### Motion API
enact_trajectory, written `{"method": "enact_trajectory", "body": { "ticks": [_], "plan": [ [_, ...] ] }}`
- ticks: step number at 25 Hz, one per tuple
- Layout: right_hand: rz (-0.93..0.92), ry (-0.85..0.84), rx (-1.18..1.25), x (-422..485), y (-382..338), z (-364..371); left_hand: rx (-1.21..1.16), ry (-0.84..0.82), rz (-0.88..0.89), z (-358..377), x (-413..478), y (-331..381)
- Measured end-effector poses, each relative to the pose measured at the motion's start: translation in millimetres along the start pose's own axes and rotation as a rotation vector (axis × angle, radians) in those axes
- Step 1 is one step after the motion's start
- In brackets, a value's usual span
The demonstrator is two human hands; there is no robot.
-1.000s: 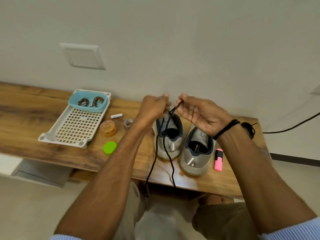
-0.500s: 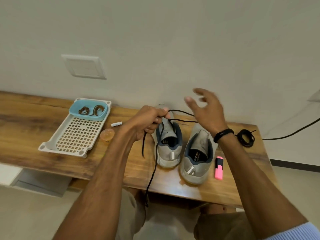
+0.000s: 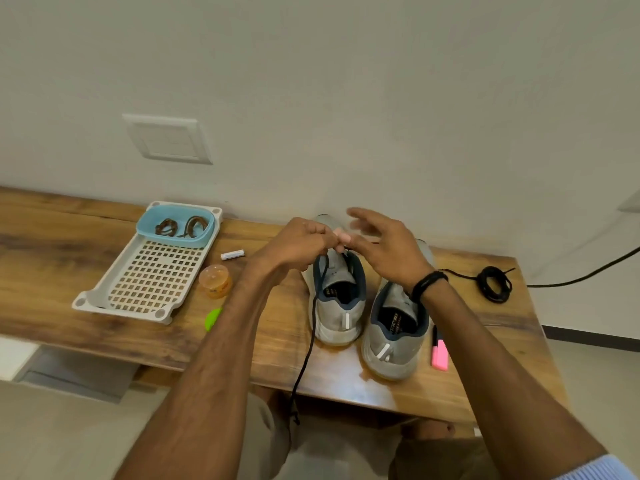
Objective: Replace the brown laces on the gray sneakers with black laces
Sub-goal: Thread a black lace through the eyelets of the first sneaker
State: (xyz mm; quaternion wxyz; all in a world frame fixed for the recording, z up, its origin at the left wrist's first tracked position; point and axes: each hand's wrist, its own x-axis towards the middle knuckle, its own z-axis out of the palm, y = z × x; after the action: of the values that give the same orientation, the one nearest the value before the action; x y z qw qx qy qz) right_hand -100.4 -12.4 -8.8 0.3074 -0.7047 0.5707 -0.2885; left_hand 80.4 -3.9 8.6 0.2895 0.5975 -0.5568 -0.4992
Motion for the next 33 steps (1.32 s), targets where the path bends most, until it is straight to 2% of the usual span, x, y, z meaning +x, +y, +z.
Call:
{"method": "enact_trajectory", "body": {
  "ticks": [1,2,4,5,7,10,12,14,16,18,19,21,27,33],
  "plan": [
    [0.006,-0.010,0.085,-0.3,-4.0,4.2,-0.018,0.004,0.000,-0.2,1.5,1.1],
    [0.017,0.068,0.107,2.6,-5.0,4.5,-0.026,0.034,-0.001,-2.8,3.1,0.4],
    [0.071,0.268,-0.057,8.3,-2.6,-0.8,-0.006,0.144,0.016,-9.8,6.1,-5.1],
    [0.065,0.304,-0.138,9.8,-0.9,-1.6,0.009,0.188,0.047,-12.1,7.8,-9.5],
    [-0.043,0.197,-0.196,9.2,-4.3,4.3,0.039,0.205,0.113,-10.8,9.6,-13.9],
    [-0.105,0.011,0.060,7.5,-15.3,20.0,0.059,0.177,0.106,-5.7,16.5,-13.4],
    [-0.076,0.032,0.183,12.0,-16.3,24.1,0.011,0.240,0.087,-4.4,22.8,-13.0],
    [-0.050,0.119,0.177,21.5,-11.8,27.3,-0.002,0.294,0.074,-0.9,27.5,-15.8],
    [0.025,0.197,0.169,33.7,-4.6,32.3,0.210,0.292,0.024,4.5,32.7,-23.8],
    [0.095,0.151,0.056,44.4,3.3,38.6,0.434,0.260,-0.064,10.3,39.1,-34.5],
    [0.111,0.094,-0.022,48.9,8.4,42.2,0.460,0.246,-0.093,12.2,43.7,-38.1],
    [0.125,0.016,-0.091,52.4,14.4,49.6,0.427,0.235,-0.107,14.5,50.4,-45.7],
    [0.111,-0.022,-0.182,50.5,18.1,62.7,0.193,0.270,-0.164,11.0,61.6,-66.9],
    [0.141,-0.013,-0.206,48.0,14.5,61.1,0.439,0.320,-0.094,23.9,62.5,-66.9]
  ]
}}
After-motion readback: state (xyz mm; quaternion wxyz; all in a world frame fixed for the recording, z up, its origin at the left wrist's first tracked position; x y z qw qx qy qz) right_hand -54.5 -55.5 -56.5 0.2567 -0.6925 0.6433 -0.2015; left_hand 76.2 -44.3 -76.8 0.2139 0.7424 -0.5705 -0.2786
